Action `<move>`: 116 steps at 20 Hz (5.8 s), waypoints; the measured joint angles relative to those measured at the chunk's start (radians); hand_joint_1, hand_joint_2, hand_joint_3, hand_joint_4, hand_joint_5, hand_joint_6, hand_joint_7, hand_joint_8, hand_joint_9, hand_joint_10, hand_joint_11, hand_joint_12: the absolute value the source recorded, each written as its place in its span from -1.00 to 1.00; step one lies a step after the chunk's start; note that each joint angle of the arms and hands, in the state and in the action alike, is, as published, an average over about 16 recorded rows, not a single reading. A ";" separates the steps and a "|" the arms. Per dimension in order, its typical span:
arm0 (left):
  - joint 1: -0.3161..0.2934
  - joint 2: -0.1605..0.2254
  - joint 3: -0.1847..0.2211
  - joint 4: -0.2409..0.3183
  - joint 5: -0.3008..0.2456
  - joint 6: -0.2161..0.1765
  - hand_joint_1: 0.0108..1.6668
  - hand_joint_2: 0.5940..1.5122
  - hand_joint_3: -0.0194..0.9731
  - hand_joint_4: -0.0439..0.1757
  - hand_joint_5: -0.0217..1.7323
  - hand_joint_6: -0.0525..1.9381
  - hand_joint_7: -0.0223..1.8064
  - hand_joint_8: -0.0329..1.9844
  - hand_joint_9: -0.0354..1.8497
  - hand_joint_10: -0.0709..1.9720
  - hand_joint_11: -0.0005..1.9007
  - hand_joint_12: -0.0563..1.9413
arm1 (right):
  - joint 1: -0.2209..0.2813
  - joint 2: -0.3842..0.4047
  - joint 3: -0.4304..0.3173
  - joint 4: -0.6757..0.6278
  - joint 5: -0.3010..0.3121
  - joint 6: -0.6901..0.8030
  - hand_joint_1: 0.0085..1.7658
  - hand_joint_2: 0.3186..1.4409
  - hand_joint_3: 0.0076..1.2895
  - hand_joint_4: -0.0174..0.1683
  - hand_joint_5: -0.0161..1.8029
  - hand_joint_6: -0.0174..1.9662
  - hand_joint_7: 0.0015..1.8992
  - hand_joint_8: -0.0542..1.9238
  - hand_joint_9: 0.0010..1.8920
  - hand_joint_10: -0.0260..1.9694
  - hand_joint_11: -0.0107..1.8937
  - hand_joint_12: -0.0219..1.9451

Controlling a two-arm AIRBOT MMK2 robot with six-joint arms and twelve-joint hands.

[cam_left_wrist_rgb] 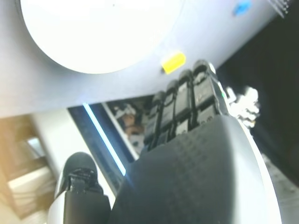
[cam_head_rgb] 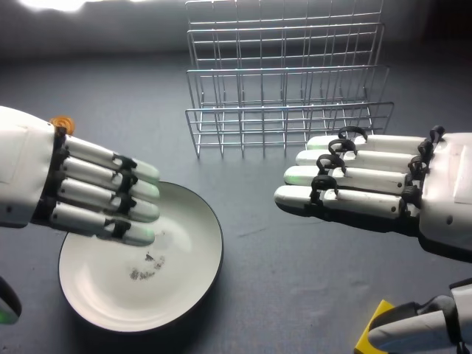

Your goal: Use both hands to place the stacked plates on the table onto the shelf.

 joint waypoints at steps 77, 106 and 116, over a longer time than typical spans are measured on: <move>0.501 0.055 -0.258 -0.361 0.445 0.124 -1.00 0.08 -0.94 -0.68 -0.99 -0.98 -0.98 -0.98 -0.95 -0.92 -0.98 -0.94 | 0.107 -0.353 0.261 -0.059 -0.119 -0.031 0.24 0.15 -0.98 -0.83 -0.96 -0.96 -0.99 -0.93 -0.99 -0.97 -0.97 -0.98; 0.481 0.035 -0.344 -0.488 0.526 0.121 -1.00 0.09 -0.94 -0.68 -0.99 -0.98 -0.98 -0.97 -0.94 -0.92 -0.98 -0.93 | 0.185 -0.648 0.500 -0.197 -0.172 -0.219 0.34 0.23 -0.98 -0.78 -0.68 -0.96 -0.74 -0.92 -0.79 -0.93 -0.97 -0.26; 0.481 0.035 -0.352 -0.507 0.526 0.121 -1.00 0.09 -0.94 -0.68 -0.99 -0.98 -0.98 -0.97 -0.94 -0.92 -0.98 -0.93 | 0.203 -0.663 0.517 -0.188 -0.159 -0.213 0.36 0.25 -0.99 -0.77 -0.26 -0.73 -0.25 -0.80 -0.30 -0.79 -0.68 0.34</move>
